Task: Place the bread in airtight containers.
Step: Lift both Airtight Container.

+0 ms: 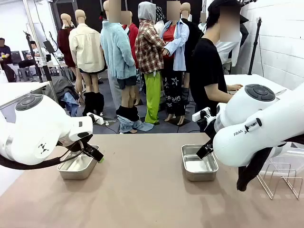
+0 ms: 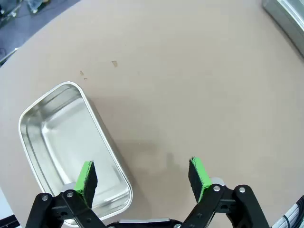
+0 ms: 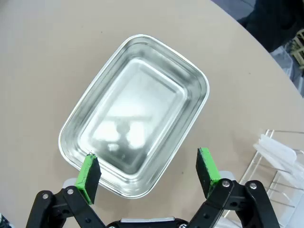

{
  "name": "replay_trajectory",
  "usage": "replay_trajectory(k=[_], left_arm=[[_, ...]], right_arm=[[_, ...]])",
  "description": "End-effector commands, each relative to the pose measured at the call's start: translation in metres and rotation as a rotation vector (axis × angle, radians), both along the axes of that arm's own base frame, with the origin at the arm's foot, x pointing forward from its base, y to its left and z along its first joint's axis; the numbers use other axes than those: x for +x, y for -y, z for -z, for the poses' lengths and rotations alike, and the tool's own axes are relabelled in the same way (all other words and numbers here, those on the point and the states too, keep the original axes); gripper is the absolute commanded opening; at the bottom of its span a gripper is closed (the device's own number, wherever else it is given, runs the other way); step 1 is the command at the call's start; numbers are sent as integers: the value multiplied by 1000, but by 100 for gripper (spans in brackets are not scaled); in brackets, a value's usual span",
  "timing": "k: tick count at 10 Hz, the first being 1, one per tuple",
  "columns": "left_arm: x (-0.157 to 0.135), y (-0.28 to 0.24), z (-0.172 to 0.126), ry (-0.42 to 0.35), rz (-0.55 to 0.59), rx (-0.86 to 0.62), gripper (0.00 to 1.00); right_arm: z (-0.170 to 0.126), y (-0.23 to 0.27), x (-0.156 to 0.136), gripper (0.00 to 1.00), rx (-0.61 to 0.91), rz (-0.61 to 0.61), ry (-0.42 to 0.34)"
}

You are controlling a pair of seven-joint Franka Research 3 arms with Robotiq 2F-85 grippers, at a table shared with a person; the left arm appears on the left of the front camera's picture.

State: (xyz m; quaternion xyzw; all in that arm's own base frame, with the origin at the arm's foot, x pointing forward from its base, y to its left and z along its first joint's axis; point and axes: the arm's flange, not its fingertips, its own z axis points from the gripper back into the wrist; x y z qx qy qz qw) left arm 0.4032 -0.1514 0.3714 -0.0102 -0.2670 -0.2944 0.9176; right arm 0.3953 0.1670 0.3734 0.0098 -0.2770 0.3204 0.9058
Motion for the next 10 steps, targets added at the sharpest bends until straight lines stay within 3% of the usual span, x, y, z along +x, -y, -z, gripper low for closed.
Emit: replay_trajectory(k=[1, 8, 9, 10], left_arm=[[0, 0, 0, 0, 0, 0, 100], [0, 0, 0, 0, 0, 0, 100], [0, 1, 0, 0, 2, 0, 100], [8, -2, -22, 83, -1, 16, 100]], right_arm=[[0, 0, 0, 100, 0, 0, 0], [0, 0, 0, 100, -1, 0, 0], [-14, 2, 3, 100, -43, -23, 44], [-36, 6, 6, 100, -46, -26, 114]])
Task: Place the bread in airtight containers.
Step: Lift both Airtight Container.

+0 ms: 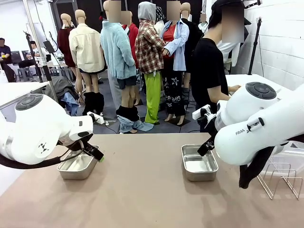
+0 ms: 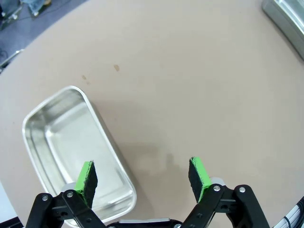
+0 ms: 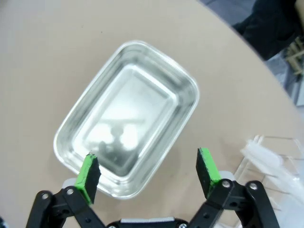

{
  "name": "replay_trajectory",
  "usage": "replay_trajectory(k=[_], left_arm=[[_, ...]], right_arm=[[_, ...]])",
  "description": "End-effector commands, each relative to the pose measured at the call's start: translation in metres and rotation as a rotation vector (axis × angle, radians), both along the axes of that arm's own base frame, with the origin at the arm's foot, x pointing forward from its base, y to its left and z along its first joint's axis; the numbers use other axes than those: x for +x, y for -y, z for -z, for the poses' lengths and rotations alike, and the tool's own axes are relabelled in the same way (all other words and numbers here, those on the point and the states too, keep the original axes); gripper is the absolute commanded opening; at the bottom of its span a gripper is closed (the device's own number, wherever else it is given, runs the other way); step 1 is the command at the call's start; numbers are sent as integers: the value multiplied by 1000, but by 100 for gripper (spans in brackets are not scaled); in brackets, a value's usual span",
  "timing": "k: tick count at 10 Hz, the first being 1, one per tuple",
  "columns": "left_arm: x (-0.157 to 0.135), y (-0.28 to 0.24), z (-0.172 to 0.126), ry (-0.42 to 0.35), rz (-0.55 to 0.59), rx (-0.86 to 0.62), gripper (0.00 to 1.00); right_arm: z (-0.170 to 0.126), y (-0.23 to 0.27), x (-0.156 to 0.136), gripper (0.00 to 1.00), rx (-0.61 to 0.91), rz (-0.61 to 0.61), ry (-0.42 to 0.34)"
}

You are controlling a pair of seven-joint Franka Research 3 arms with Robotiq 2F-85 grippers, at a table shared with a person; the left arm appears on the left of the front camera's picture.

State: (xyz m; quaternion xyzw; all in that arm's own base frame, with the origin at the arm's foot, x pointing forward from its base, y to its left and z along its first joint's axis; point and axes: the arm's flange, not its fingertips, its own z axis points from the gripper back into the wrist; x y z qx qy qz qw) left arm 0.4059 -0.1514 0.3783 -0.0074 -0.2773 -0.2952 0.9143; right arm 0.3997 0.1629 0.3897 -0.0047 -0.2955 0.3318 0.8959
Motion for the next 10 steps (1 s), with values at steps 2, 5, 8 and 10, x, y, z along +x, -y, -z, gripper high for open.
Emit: replay_trajectory(k=[2, 5, 8, 10], left_arm=[[17, -23, -65, 155, -11, 38, 100], [32, -110, -114, 178, -106, 34, 100], [48, -196, -126, 140, -220, 84, 100], [75, -236, -116, 59, -271, 68, 100]], right_arm=[[-74, 29, 6, 100, -11, 62, 188], [-127, 141, -1, 100, -13, 360, 272], [-126, 286, -32, 100, 80, 627, 227], [-101, 332, -61, 100, 147, 751, 205]])
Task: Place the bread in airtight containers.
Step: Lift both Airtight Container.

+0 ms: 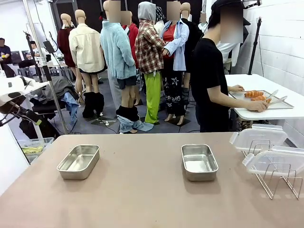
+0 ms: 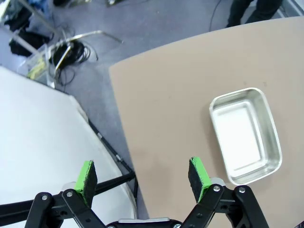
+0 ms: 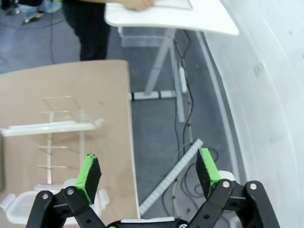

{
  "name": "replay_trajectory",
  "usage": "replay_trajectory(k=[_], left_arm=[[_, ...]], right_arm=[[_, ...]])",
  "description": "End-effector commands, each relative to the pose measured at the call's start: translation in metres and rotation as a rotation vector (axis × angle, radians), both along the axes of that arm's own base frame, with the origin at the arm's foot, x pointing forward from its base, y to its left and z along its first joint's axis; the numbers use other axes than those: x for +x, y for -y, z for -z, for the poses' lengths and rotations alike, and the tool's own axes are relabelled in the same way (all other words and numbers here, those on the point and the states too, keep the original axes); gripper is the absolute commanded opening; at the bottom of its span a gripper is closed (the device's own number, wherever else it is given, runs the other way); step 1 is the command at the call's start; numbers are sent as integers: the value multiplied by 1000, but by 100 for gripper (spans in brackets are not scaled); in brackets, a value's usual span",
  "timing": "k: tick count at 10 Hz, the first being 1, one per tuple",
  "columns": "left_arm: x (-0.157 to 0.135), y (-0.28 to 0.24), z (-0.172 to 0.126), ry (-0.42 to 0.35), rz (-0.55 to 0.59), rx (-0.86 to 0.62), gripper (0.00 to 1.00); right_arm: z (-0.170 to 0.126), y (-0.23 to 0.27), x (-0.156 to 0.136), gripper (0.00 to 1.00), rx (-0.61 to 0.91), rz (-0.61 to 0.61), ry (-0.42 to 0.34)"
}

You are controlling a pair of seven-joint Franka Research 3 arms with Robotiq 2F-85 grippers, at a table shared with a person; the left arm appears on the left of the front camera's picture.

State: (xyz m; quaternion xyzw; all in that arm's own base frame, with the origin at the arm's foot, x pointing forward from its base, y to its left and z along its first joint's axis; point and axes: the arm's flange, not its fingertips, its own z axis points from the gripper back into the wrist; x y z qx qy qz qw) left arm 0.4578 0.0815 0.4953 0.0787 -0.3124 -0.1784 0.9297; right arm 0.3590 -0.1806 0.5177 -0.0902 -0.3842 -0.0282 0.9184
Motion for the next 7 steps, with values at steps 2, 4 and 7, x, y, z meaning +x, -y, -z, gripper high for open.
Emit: replay_trajectory(k=[2, 4, 7], left_arm=[[22, -2, 1, -33, -17, -37, 100], [11, -9, 6, -23, -22, 0, 100], [11, -9, 6, -23, -22, 0, 100]], right_arm=[[49, -2, -22, 100, 58, 34, 3], [9, 18, -5, 100, 24, 39, -12], [9, 18, -5, 100, 24, 39, -12]])
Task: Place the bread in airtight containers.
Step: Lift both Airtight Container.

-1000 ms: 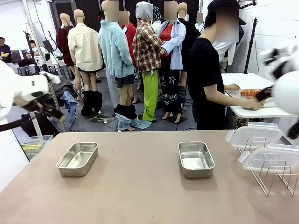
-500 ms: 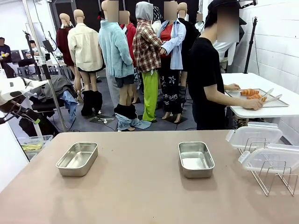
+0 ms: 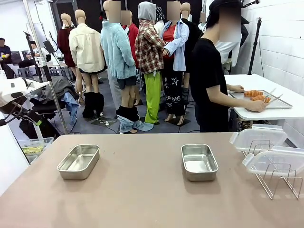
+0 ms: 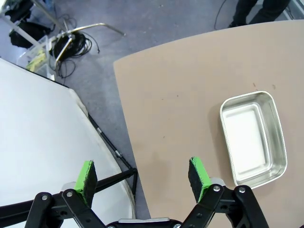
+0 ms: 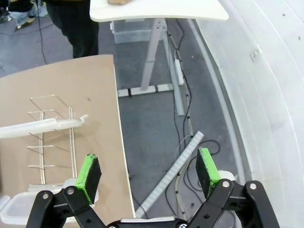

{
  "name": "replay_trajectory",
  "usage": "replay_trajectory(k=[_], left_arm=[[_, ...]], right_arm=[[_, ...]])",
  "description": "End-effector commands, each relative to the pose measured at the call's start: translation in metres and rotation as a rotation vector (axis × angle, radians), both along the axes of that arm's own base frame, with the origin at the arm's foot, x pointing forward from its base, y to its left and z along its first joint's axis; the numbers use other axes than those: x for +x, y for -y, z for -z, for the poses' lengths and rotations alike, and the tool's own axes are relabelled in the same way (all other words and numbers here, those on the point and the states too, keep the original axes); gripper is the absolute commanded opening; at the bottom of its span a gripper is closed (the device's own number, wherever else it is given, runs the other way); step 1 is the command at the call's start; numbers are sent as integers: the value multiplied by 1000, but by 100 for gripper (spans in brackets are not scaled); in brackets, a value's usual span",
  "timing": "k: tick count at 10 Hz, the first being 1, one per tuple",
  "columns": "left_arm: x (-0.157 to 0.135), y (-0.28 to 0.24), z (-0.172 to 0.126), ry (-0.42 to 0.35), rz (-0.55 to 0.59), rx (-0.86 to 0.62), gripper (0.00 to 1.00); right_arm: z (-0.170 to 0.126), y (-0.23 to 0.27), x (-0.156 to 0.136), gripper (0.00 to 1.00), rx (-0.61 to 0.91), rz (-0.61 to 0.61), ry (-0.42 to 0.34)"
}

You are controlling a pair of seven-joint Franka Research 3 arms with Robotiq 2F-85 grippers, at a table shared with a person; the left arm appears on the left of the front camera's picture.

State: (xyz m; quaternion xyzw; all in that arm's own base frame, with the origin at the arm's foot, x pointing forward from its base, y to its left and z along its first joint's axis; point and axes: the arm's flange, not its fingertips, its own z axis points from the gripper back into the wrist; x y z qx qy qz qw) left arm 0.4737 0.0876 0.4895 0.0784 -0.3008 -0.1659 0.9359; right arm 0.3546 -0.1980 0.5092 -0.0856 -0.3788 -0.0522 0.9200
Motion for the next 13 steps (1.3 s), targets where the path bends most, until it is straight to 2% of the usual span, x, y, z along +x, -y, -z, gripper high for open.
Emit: replay_trajectory(k=[1, 13], left_arm=[[-5, -3, 0, 1, 5, 5, 100], [-5, -3, 0, 1, 5, 5, 100]], right_arm=[[0, 0, -1, 100, -3, -2, -6], [0, 0, -1, 100, -3, -2, -6]])
